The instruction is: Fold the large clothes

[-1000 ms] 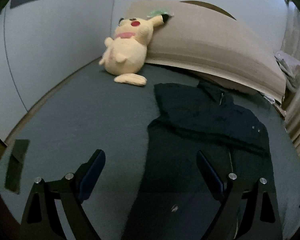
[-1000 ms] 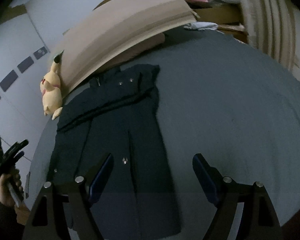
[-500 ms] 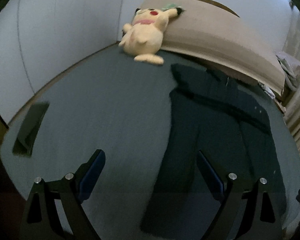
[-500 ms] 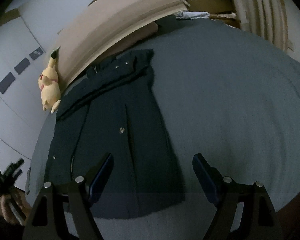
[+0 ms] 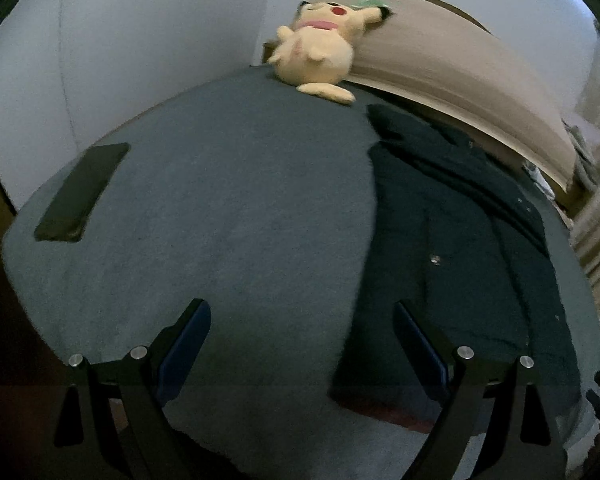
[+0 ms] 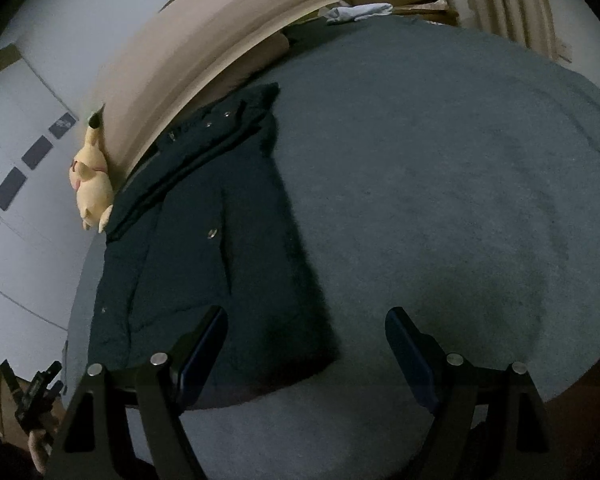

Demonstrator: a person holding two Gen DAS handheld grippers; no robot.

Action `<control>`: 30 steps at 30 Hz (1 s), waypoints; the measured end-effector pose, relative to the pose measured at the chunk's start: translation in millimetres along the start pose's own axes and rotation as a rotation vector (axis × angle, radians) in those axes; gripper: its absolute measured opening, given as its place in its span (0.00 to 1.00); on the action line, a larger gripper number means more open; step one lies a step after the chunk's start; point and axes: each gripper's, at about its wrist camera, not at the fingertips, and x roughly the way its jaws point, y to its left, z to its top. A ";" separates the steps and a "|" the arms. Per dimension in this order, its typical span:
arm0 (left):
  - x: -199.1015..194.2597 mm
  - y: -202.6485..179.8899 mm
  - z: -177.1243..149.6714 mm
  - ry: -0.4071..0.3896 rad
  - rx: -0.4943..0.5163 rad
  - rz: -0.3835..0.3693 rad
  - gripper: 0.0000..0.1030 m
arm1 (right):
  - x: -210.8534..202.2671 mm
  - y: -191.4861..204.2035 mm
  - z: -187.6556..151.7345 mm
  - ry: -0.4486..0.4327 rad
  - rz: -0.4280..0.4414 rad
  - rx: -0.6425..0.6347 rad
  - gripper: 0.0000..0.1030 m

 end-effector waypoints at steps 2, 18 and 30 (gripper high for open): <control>4.2 -9.0 -2.1 0.003 0.022 -0.008 0.89 | 5.3 1.5 1.3 0.006 0.007 -0.003 0.81; 32.9 -24.6 -21.7 0.077 0.085 0.019 0.89 | 50.6 11.3 -11.5 0.124 0.022 -0.039 0.81; 35.7 -25.9 -28.1 0.097 0.088 0.017 0.89 | 52.4 8.7 -10.3 0.132 0.028 -0.043 0.81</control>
